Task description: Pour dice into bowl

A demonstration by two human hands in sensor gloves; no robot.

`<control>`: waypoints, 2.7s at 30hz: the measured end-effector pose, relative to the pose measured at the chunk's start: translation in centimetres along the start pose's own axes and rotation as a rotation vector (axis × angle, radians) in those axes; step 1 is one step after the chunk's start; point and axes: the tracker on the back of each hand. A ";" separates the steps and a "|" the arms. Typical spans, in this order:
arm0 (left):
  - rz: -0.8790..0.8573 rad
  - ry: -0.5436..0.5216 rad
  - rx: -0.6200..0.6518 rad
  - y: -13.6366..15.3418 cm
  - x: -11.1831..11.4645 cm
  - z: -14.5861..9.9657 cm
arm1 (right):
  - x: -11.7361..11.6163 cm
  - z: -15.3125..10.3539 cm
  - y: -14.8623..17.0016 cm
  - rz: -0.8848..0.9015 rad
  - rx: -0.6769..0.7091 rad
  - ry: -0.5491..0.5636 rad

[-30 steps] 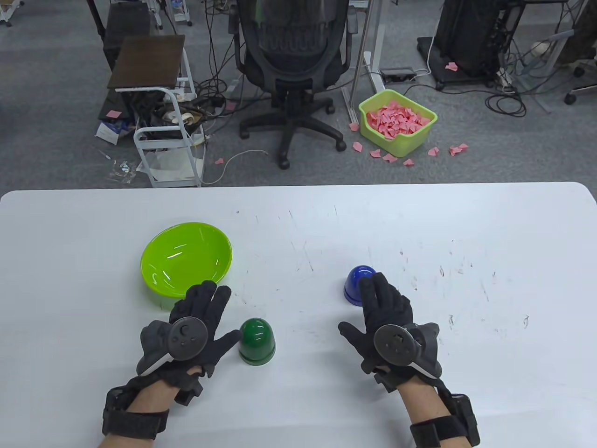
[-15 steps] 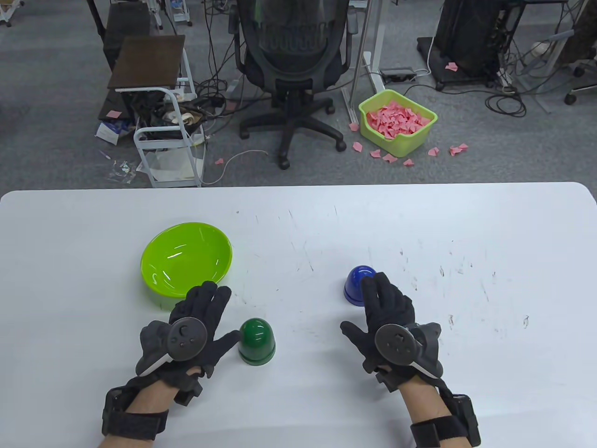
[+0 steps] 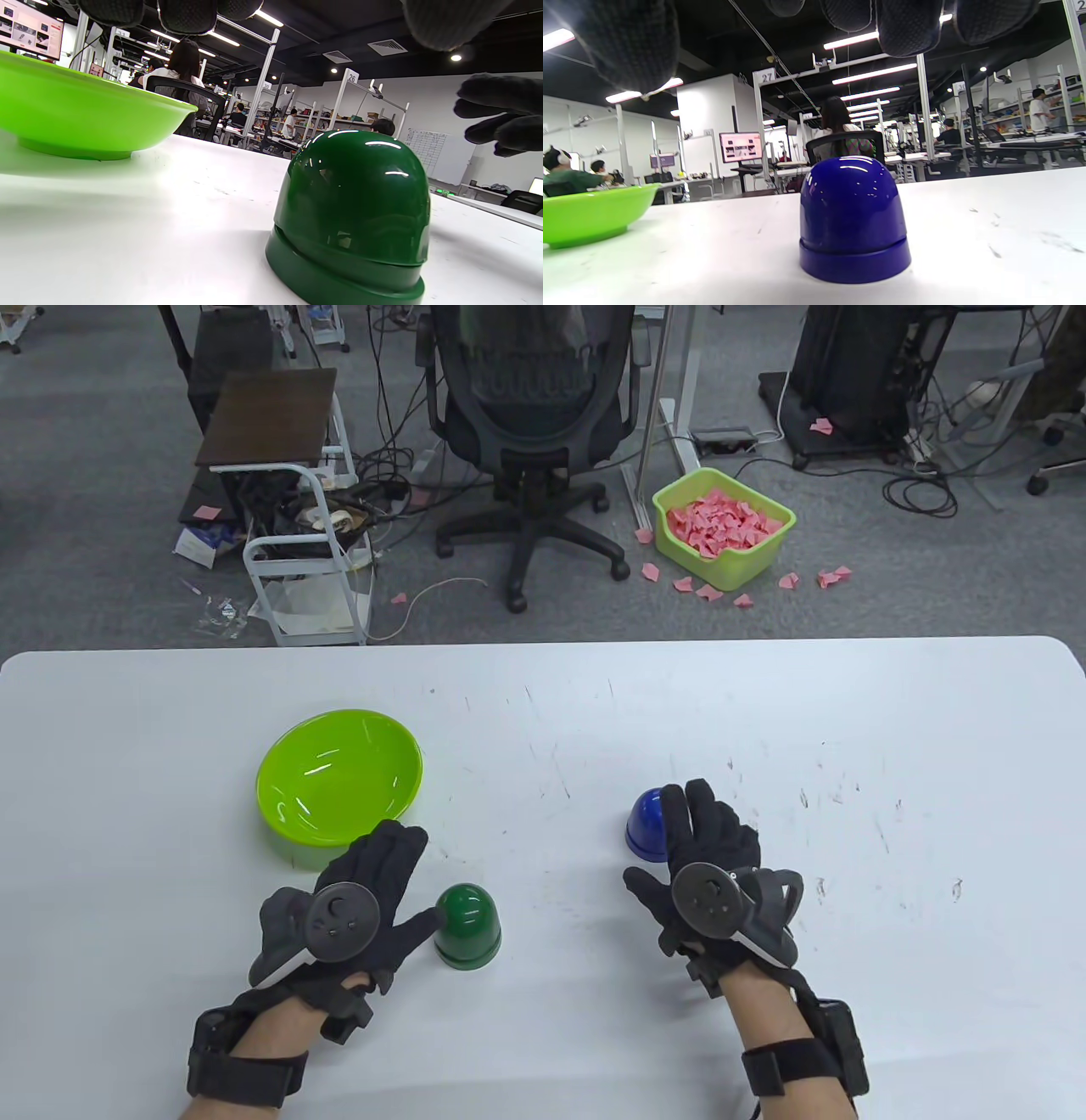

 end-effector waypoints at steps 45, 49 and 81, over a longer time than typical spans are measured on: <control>-0.071 0.034 0.017 0.3 0.2 0.0 | -9.1 9.6 1.9 -0.209 -0.517 -0.282; -0.075 0.031 0.022 0.3 0.2 0.0 | -9.1 9.6 1.9 -0.206 -0.520 -0.293; -0.281 -0.010 0.140 -1.1 0.7 -0.2 | -0.9 8.2 -7.3 0.055 0.021 -0.199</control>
Point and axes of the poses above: the tracker on the back of each hand, its own y axis roughly to the little-finger side, its own z axis roughly from the wrist to the fingertips, x = y × z, and after that the axes turned 7 degrees about z, right-handed
